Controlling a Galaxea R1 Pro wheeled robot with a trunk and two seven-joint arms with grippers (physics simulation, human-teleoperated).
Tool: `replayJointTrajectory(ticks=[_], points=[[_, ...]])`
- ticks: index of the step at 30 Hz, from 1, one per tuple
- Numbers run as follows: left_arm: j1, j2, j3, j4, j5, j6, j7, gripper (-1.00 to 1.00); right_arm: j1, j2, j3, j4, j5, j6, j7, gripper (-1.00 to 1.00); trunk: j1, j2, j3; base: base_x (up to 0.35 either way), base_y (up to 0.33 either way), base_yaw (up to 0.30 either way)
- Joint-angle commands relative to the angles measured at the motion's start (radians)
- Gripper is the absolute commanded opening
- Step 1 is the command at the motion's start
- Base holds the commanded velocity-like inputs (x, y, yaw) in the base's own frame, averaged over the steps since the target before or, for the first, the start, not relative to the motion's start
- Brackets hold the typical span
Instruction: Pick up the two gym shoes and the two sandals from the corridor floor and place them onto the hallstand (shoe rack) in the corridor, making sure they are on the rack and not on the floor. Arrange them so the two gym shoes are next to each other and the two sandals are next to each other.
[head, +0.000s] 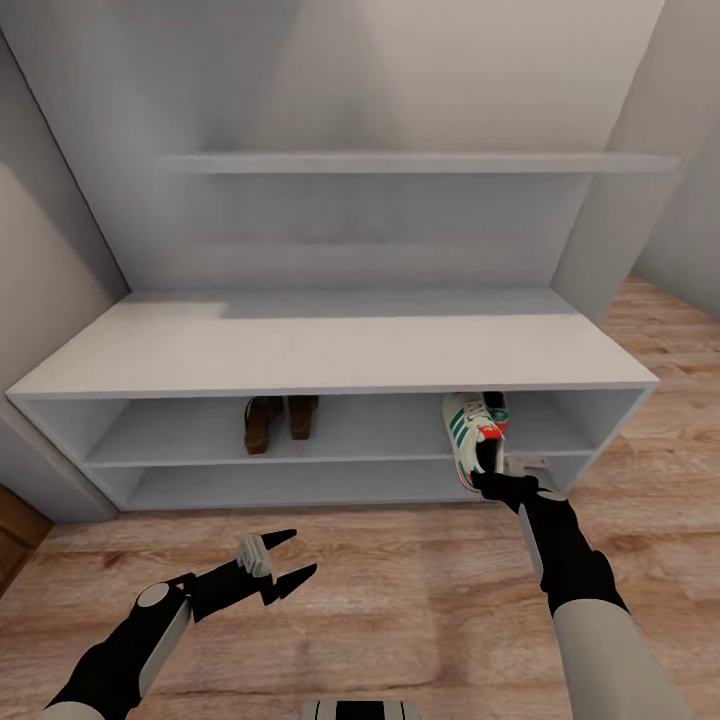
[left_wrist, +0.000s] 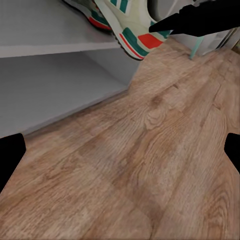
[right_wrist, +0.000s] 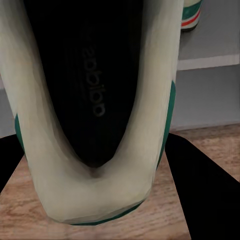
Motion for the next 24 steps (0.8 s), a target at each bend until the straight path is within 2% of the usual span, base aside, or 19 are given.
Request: replayJointTrajectory(ticks=[1,14,19,24], points=[[-0.001,0.001,-0.005,0.001,0.006,-0.007,0.001,1.0,-0.001,0.001,-0.005,-0.002,0.01,0.004,0.009,-1.0,0.0,0.0,-0.001,0.036,0.006,0.0],[-0.001,0.0,-0.006,0.003,0.007,-0.005,-0.022,1.0,-0.001,0.002,-0.004,-0.002,0.01,0.004,0.009,-1.0,0.0,0.0,-0.001,0.069,0.07,0.0],[-0.001,-0.031,-0.006,0.03,0.006,-0.006,-0.021,1.0,-0.001,0.002,-0.004,-0.002,0.01,0.004,0.009,-1.0,0.0,0.0,-0.001,0.223,0.003,0.0],[-0.001,-0.041,-0.006,0.036,0.005,-0.006,-0.021,1.0,-0.001,0.001,-0.004,-0.002,0.01,0.004,0.009,-1.0,0.0,0.0,-0.001,0.216,0.0,0.0]])
